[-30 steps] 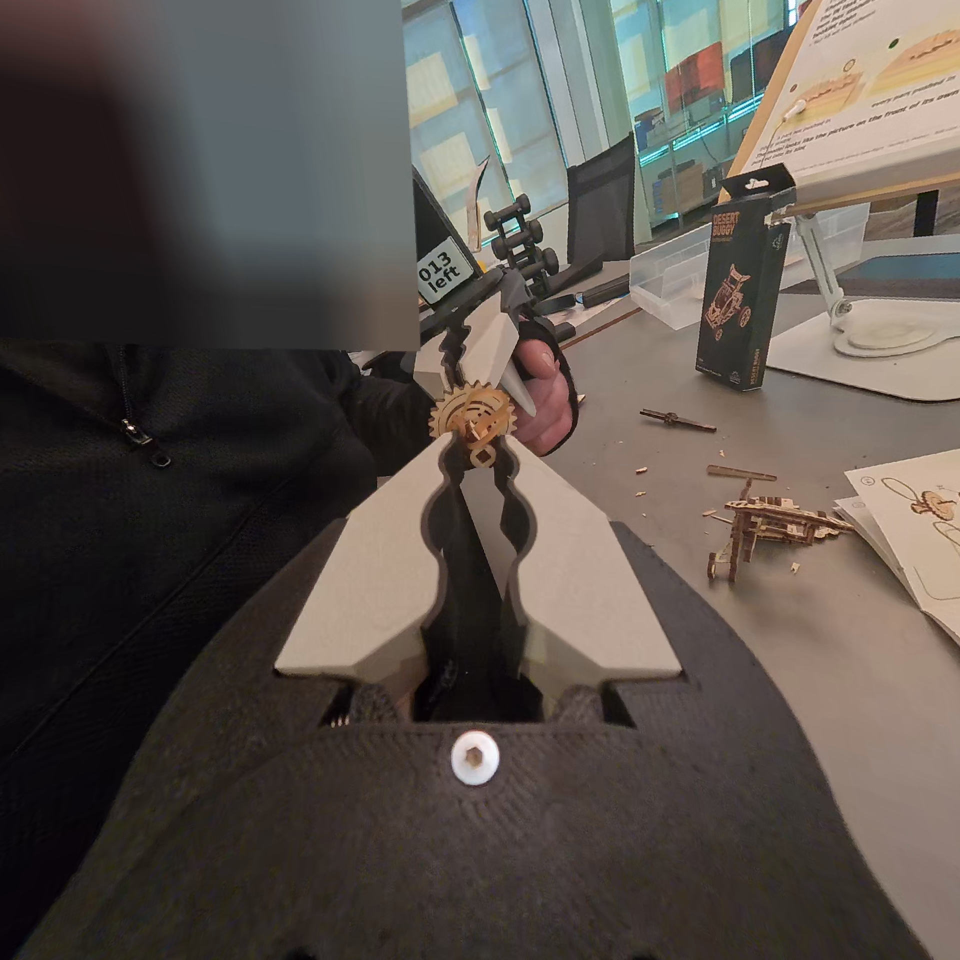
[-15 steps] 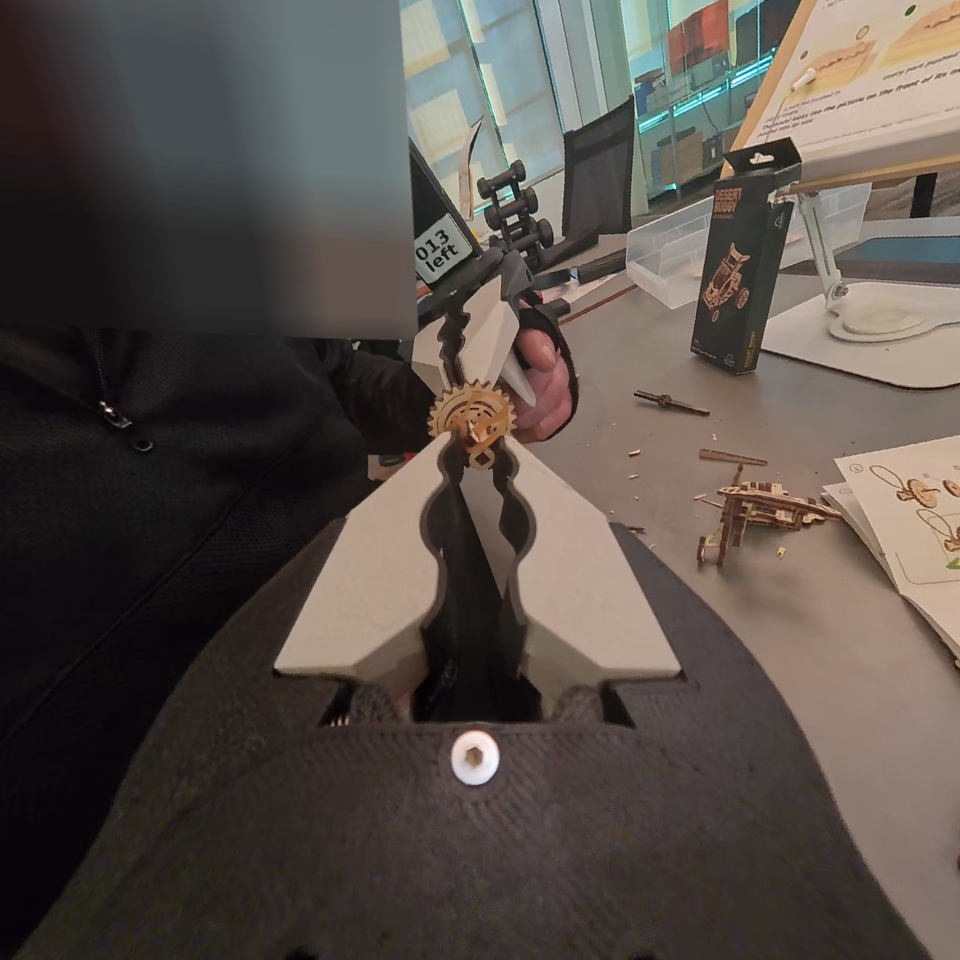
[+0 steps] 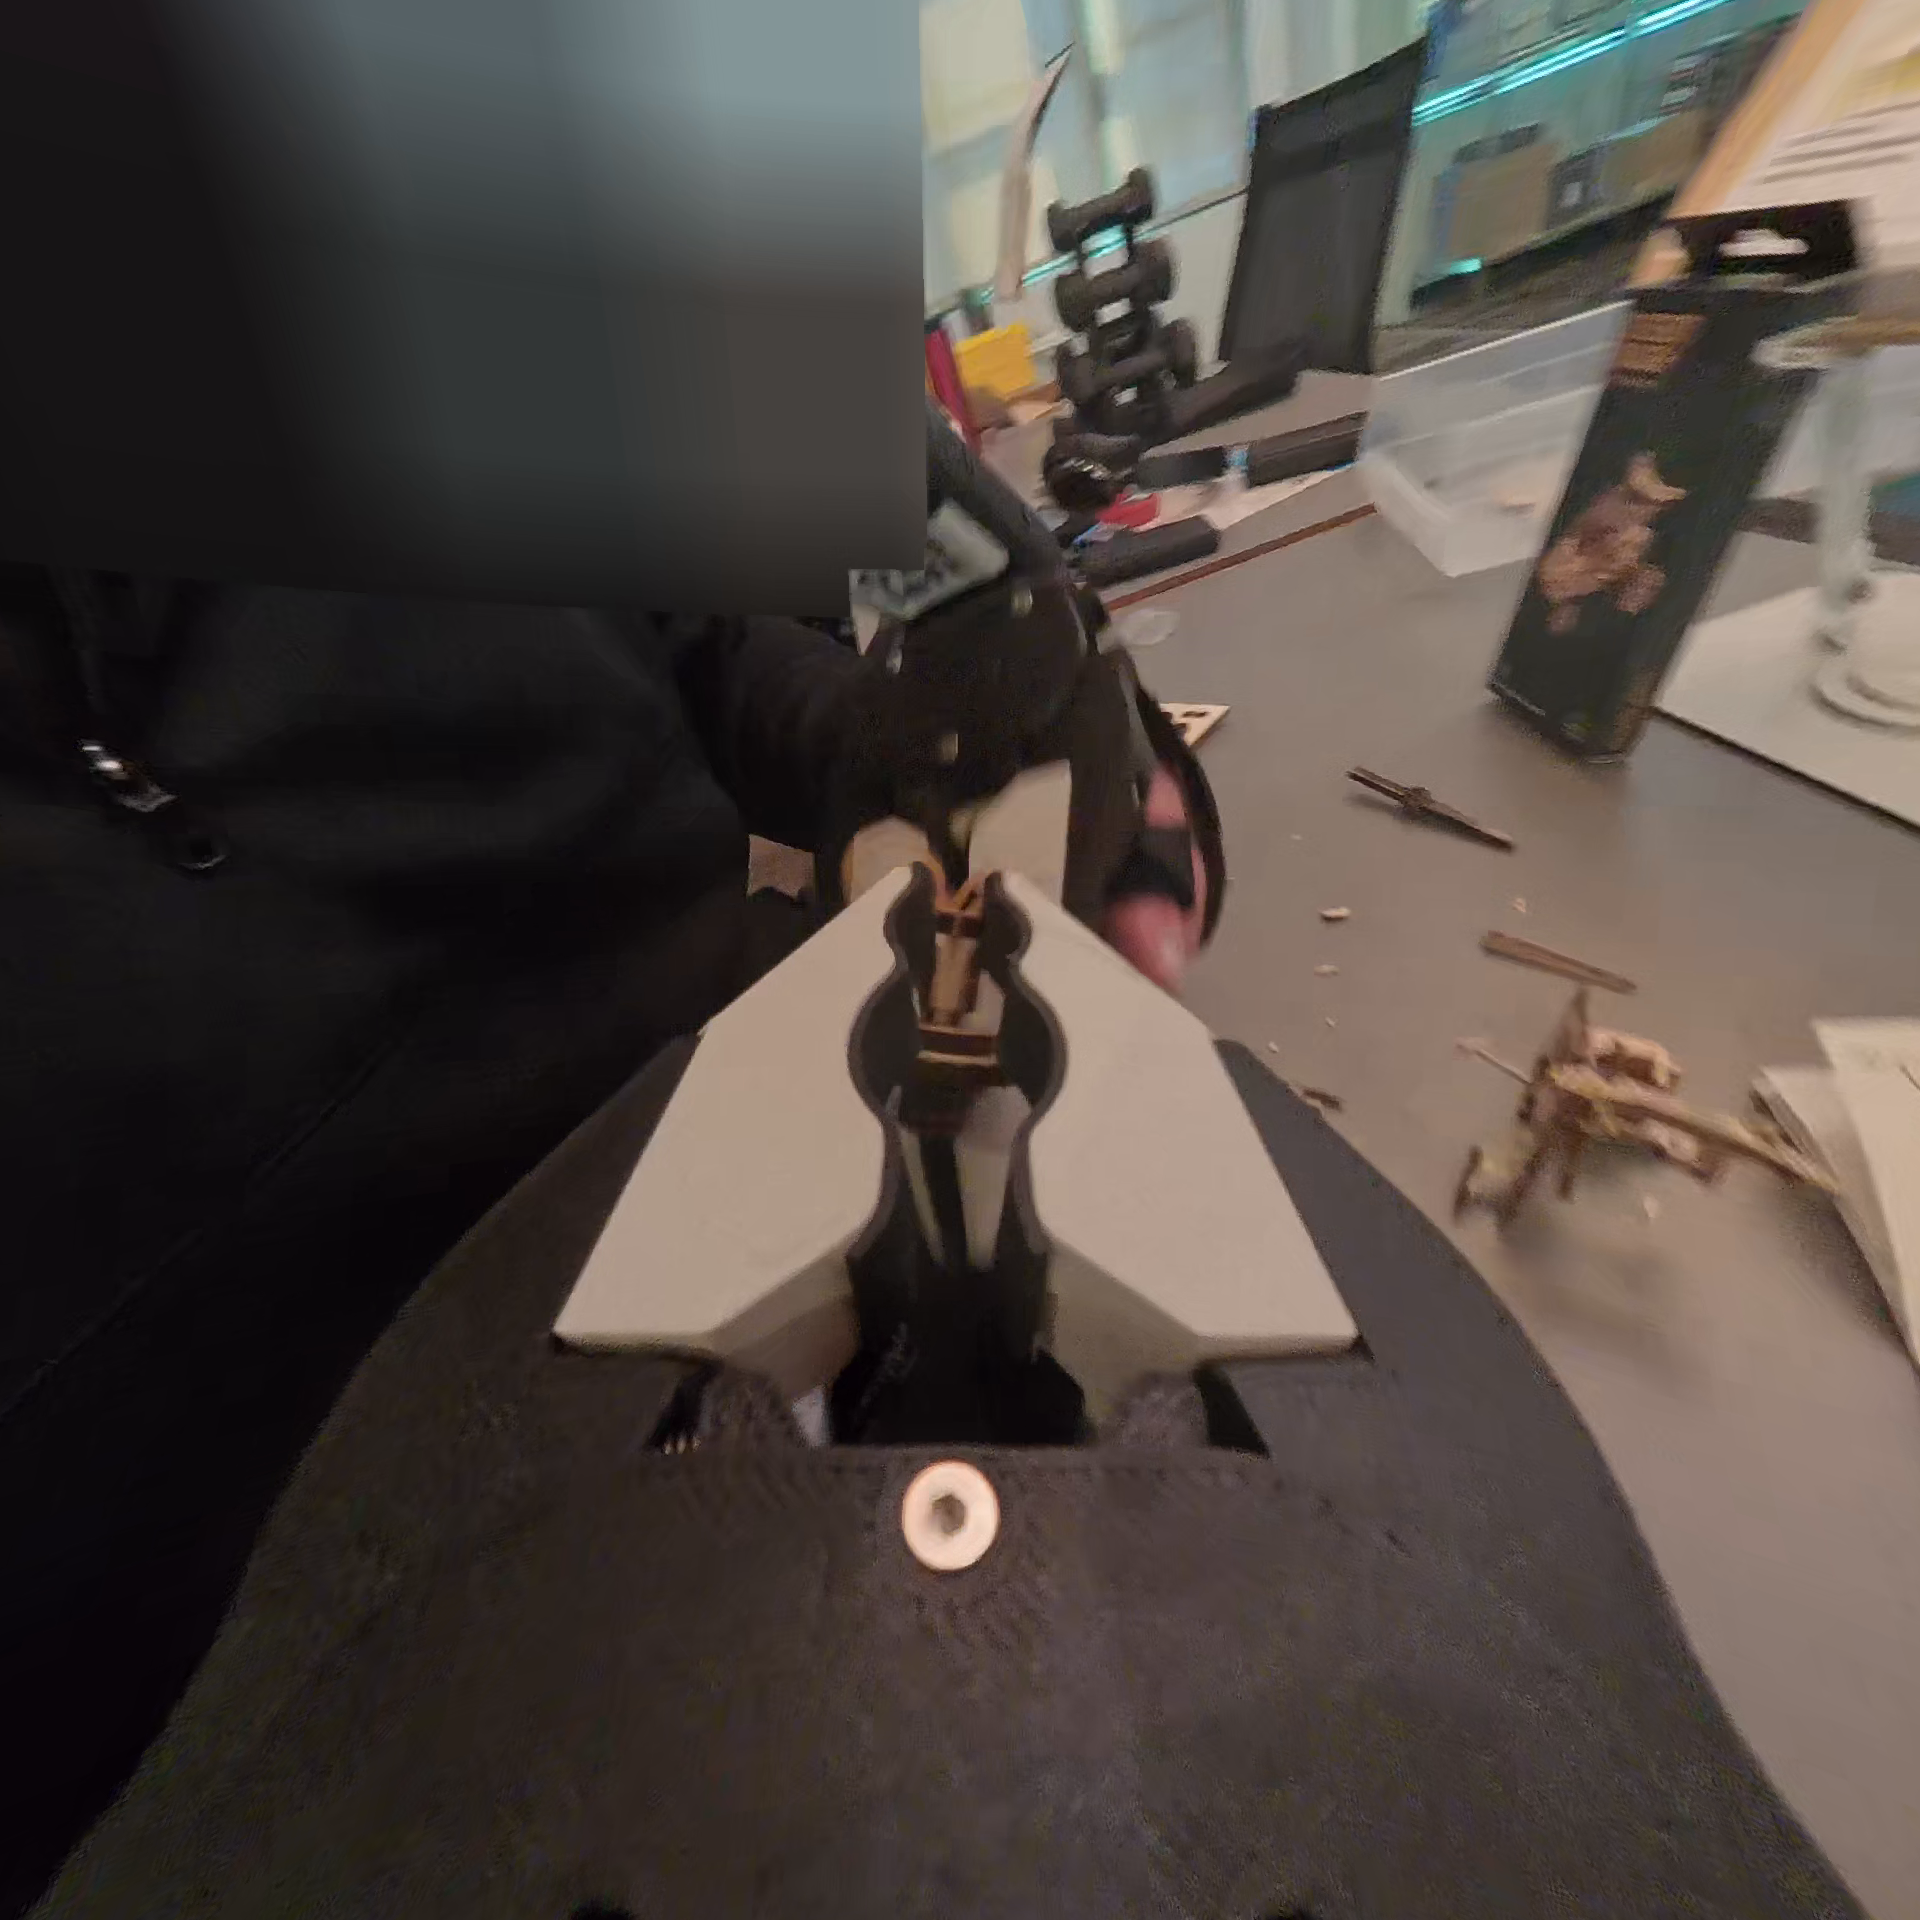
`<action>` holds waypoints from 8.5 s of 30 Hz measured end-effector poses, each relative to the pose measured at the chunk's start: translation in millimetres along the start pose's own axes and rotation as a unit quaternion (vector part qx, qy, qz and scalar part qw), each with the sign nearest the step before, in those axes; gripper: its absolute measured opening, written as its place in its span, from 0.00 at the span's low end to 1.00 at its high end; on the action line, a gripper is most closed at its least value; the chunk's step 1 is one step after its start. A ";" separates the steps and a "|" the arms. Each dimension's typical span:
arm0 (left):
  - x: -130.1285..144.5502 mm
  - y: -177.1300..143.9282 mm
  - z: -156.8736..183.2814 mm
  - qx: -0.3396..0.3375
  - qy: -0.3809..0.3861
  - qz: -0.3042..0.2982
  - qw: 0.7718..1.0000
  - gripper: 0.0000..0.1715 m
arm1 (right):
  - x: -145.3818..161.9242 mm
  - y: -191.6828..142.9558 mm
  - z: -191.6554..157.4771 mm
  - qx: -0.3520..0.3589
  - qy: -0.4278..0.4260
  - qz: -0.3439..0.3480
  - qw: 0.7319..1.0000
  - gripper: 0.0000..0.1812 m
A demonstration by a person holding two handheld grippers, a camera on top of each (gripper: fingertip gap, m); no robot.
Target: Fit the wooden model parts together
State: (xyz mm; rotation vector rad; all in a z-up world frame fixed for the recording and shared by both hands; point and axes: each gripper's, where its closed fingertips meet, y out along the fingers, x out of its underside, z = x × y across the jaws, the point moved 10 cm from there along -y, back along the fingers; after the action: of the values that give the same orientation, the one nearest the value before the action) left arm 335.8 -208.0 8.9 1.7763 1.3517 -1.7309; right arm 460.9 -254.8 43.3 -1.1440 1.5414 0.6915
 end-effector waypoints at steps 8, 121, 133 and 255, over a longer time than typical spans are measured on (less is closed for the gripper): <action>40.8 -29.4 -29.7 -0.088 -0.125 0.018 0.988 0.00 | 34.0 -18.5 46.2 0.061 0.064 0.058 0.994 0.00; 80.4 91.9 3.1 -0.418 0.076 -0.271 0.864 0.23 | 359.8 -472.3 -119.1 0.641 0.122 0.096 0.751 0.21; 80.4 91.1 2.8 -0.416 0.075 -0.271 0.865 0.22 | 392.5 -521.1 -104.8 0.716 0.126 0.111 0.677 0.21; 73.1 -80.6 25.3 -0.129 -0.450 0.537 0.702 0.19 | 0.9 65.8 11.5 0.130 -0.177 0.028 0.975 0.00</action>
State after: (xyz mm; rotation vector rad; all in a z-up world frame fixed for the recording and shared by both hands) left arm 244.8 -157.9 -32.1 0.8758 0.0124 -1.2307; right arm 405.1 -220.2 30.8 -0.7382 1.3157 0.6670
